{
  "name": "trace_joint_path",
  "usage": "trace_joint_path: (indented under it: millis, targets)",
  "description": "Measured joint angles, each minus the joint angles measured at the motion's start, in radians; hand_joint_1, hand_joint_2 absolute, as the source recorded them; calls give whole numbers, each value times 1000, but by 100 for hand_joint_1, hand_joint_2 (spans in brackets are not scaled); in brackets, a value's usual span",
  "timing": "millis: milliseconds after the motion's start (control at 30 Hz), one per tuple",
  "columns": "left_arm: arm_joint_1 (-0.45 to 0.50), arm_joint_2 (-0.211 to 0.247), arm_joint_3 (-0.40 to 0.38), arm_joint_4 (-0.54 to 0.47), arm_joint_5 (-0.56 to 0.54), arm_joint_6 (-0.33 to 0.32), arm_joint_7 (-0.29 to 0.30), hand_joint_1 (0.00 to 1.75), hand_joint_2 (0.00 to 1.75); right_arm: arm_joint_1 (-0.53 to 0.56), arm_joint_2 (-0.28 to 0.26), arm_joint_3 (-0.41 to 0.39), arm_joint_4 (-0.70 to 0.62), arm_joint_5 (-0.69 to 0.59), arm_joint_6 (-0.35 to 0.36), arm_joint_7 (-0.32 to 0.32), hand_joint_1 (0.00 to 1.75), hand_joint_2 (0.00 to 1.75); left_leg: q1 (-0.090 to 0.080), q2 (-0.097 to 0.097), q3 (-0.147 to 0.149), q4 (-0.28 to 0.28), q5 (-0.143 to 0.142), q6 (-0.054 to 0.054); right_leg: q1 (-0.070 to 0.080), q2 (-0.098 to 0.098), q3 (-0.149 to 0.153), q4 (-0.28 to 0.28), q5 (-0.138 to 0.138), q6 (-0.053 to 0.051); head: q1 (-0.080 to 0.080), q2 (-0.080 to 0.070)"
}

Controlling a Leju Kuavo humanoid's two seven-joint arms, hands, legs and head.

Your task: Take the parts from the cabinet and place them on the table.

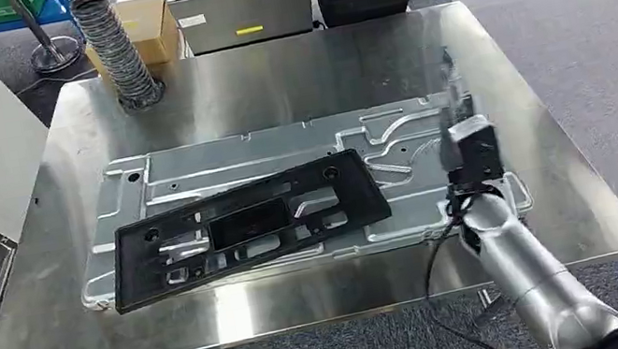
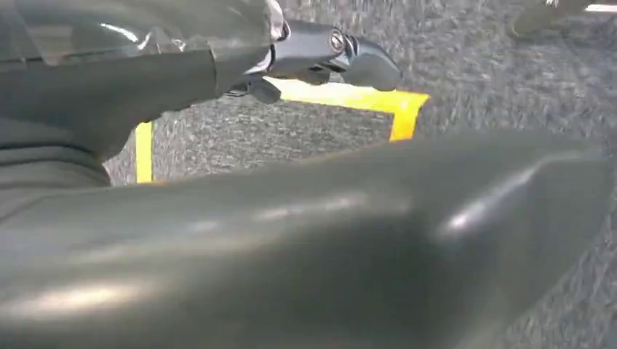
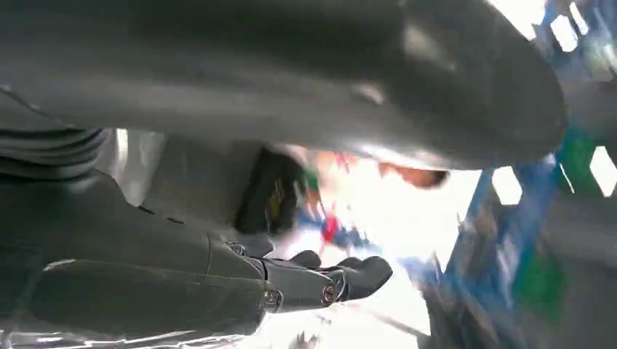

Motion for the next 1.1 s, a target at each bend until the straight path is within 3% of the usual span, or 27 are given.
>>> trace_joint_path:
  millis: [67,100,133,167,233,267,300,400,467,500,567,600,633,667,733,767,800,900,933,967,1000,1067,1100]
  targets:
    - [1,3,1,0,0,-2,-5,0,0,63,-8,-64,-88,-11,-35,-20,0,0,3,0,-68,148,-66,-6,2,0,1,2,-2,-2,0,0]
    - [2,3,1,0,0,-3,-7,0,0,99,-12,-93,-137,-8,-66,-30,0,0,4,1,-89,193,-74,-8,2,0,1,3,-4,-2,0,0]
    - [3,3,1,0,0,-5,-9,0,0,136,-15,-123,-197,10,-123,-39,0,0,4,1,-86,188,-60,-9,2,1,2,5,-5,0,-1,0]
    - [5,3,1,0,0,-7,-11,0,0,166,-22,-148,-259,28,-187,-47,0,0,6,2,-62,140,-28,-9,2,1,3,8,-9,2,0,0]
    - [5,5,1,0,0,-8,-13,0,0,201,-30,-187,-365,46,-269,-52,0,0,7,2,22,-23,58,-5,1,4,7,15,-16,7,-1,0]
    - [4,5,2,0,0,-8,-13,0,0,237,-40,-206,-433,52,-285,-52,0,0,6,1,49,-82,66,1,3,4,7,18,-21,13,-2,0]
    - [1,6,2,0,1,-8,-13,0,0,279,-51,-229,-500,65,-299,-53,0,0,2,1,64,-107,54,7,10,2,5,26,-25,21,-1,0]
    - [10,8,5,0,6,-7,-11,0,0,349,-54,-308,-665,143,-330,-52,0,0,-3,-1,59,-96,63,21,5,1,3,24,-16,34,4,0]
    - [5,8,8,0,10,-6,3,0,0,439,-43,-405,-836,189,-334,-53,0,0,3,0,61,-114,76,40,-1,7,-1,53,-58,47,5,0]
    - [4,8,10,0,11,-6,8,0,0,492,-33,-464,-914,175,-334,-56,0,0,3,-4,58,-115,78,47,-2,9,-22,111,-107,51,9,0]
    - [15,7,11,0,14,-6,12,0,0,557,-10,-573,-1009,130,-334,-56,0,0,1,-5,50,-114,82,49,-3,11,-85,269,-196,58,12,0]
    - [16,6,11,0,16,-6,12,0,0,595,0,-611,-1039,110,-334,-52,0,0,1,-2,45,-114,85,48,-5,11,-102,318,-214,60,13,0]
    - [15,6,13,0,17,-6,12,0,0,639,7,-641,-1069,97,-333,-52,0,0,1,-2,38,-113,89,47,-7,11,-97,324,-207,60,13,0]
    - [14,5,15,0,18,-6,12,0,0,675,16,-670,-1094,81,-325,-52,0,0,1,-1,31,-112,93,45,-9,11,-65,281,-180,60,13,0]
    - [14,4,20,0,18,-6,12,0,0,716,36,-737,-1123,60,-318,-52,0,0,1,1,20,-107,101,38,-11,10,55,95,-113,57,13,0]
    - [12,4,22,0,18,-6,11,0,0,738,40,-762,-1129,58,-327,-52,0,0,1,1,17,-103,105,34,-11,10,112,12,-111,52,13,0]
    - [11,4,25,0,18,-6,11,0,0,761,43,-782,-1132,56,-330,-50,0,0,-2,0,16,-105,110,27,-3,11,111,12,-98,48,10,0]
    - [10,4,27,0,19,-6,10,0,0,791,53,-824,-1144,56,-331,-50,0,0,0,1,16,-113,129,6,2,12,97,6,-86,28,11,0]
    - [11,5,28,0,18,-6,10,0,0,802,56,-832,-1148,56,-331,-50,0,0,-4,0,13,-113,136,0,-8,10,87,-7,-71,18,13,0]
    - [11,4,29,0,19,-6,9,0,0,806,58,-836,-1149,56,-331,-50,0,0,1,1,0,-94,100,-4,-8,6,79,-8,-58,12,9,0]
    - [11,4,29,0,19,-6,9,0,0,810,62,-843,-1152,58,-331,-50,0,0,2,2,-14,-50,40,-9,-8,6,67,-8,-48,4,8,0]
    - [9,5,29,0,26,-7,11,0,0,823,78,-850,-1154,80,-331,-50,0,0,3,2,-47,94,-77,-15,-5,5,41,-8,-28,-1,7,0]
    - [9,5,29,0,31,-7,11,0,0,830,89,-855,-1151,77,-330,-50,0,0,3,2,-57,160,-106,-16,-3,5,26,-6,-18,-1,6,0]
